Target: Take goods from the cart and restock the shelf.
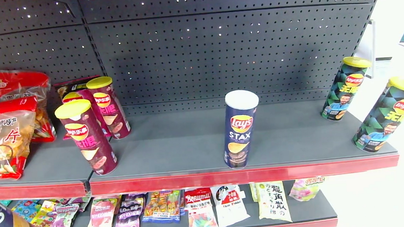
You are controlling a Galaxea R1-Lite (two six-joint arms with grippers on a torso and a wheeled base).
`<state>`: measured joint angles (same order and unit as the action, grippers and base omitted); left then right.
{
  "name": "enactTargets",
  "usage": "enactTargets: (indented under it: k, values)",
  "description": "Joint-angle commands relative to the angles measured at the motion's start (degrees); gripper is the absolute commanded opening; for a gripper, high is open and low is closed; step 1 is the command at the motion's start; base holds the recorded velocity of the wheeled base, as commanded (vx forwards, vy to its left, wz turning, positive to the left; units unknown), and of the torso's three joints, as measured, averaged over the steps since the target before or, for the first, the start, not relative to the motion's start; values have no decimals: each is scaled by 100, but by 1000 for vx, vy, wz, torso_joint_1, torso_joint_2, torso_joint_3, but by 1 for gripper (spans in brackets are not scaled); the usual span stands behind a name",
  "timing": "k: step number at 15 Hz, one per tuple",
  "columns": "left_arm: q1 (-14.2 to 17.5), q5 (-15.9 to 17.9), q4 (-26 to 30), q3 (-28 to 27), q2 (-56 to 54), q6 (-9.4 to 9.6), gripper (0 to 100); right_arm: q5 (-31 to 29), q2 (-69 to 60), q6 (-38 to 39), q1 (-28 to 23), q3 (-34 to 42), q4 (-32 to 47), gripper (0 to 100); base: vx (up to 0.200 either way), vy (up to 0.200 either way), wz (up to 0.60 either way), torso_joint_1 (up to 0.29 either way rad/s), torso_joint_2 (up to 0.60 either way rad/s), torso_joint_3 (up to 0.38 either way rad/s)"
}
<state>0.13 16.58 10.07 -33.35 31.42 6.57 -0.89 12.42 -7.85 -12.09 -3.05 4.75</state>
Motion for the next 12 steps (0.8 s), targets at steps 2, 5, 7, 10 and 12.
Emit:
enactTargets:
  k: [2,5,7,10,12]
  values:
    - [4,3,4,13,40,-86,0,-421,-689,258,-12,41,-203,100,0,0,0,0,0,0]
    - [4,3,-5,4,49,-165,0,405,-574,302,700,67,-221,100,0,0,0,0,0,0]
    - [-5,3,4,13,5,-165,0,432,-943,284,1165,76,-229,100,0,0,0,0,0,0]
    - [-5,12,4,39,-100,-165,0,291,-1242,346,1209,147,-414,100,0,0,0,0,0,0]
    - [-5,153,4,110,-241,-165,0,256,-1225,565,1236,287,-458,100,0,0,0,0,0,0]
